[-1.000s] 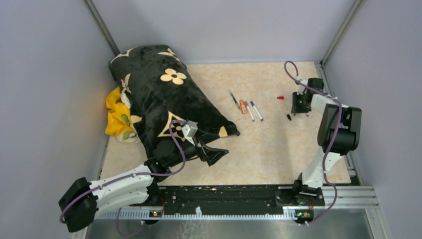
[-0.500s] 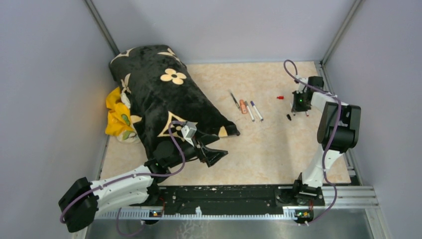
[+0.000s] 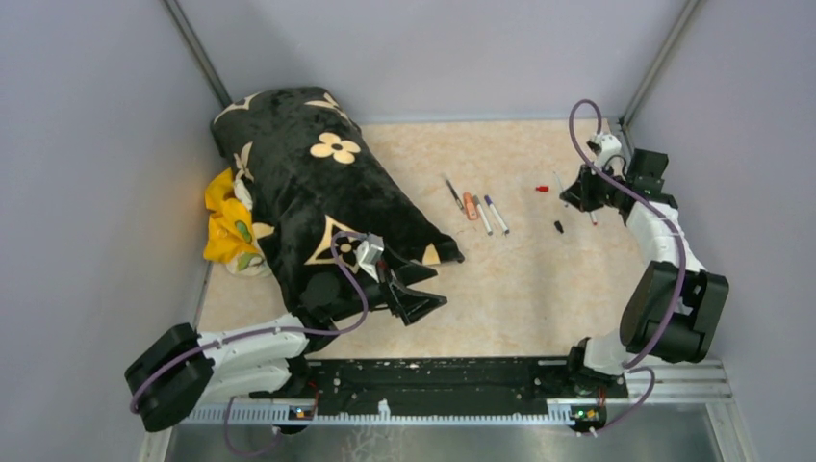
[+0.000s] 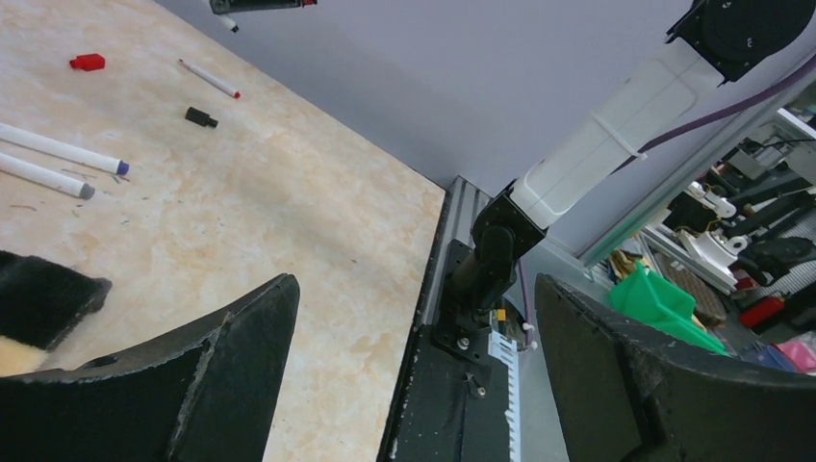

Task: Insert the pens into the pen caps
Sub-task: Pick up the pen from the center of the board.

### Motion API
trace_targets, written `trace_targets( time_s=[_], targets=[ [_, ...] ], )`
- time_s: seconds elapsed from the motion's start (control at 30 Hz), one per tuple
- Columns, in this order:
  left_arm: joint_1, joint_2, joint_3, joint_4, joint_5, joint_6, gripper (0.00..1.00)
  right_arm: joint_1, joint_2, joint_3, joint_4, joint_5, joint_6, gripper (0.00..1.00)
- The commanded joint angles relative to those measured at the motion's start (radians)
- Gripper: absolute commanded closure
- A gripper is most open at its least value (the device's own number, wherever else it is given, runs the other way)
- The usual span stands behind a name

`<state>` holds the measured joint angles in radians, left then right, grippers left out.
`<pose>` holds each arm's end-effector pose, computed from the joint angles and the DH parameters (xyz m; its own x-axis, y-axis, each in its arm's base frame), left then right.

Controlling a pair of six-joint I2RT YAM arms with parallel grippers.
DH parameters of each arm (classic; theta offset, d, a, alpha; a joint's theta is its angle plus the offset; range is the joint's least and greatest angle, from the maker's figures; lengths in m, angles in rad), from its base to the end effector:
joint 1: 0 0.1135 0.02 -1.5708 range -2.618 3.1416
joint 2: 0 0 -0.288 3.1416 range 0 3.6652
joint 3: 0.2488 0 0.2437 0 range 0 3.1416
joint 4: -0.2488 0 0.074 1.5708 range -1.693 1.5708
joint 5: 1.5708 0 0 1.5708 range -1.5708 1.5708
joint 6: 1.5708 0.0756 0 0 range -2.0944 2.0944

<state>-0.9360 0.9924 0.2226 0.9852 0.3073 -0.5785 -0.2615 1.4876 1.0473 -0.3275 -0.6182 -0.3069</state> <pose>0.1100 -0.1880 0.2646 -0.4093 -0.3231 -0.8533 0.8586 0.1799 -0.4800 0.3329 -0.0437 0.2599 -0.5816 -0.0992 -0.8074 -0.3858 0.9074 0.1664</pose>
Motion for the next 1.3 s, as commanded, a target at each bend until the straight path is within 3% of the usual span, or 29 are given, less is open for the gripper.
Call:
trace_targets(
  time_s=[0.0,0.13,0.3,0.7,1.1,1.23,1.27],
  targets=[
    [0.002,0.052,0.012,0.174,0.057,-0.022,0.04,-0.008,-0.098,-0.031,0.032,-0.507,-0.018,1.0],
    [0.002,0.125,0.065,0.248,0.019,0.003,0.08,0.006,-0.162,-0.086,0.186,-0.788,0.158,1.0],
    [0.002,0.267,0.226,0.244,-0.075,-0.02,0.2,0.111,-0.254,-0.138,0.254,-0.889,0.198,1.0],
    [0.006,0.521,0.384,0.416,-0.169,-0.078,0.31,0.303,-0.295,-0.159,0.289,-0.896,0.22,1.0],
    [0.005,0.549,0.447,0.354,-0.216,-0.031,0.41,0.372,-0.275,-0.164,0.289,-0.877,0.218,1.0],
    [0.006,0.562,0.471,0.317,-0.234,0.01,0.47,0.382,-0.264,-0.162,0.286,-0.876,0.218,1.0],
    [0.006,0.568,0.475,0.315,-0.232,0.014,0.52,0.385,-0.262,-0.163,0.285,-0.876,0.218,1.0]
  ],
)
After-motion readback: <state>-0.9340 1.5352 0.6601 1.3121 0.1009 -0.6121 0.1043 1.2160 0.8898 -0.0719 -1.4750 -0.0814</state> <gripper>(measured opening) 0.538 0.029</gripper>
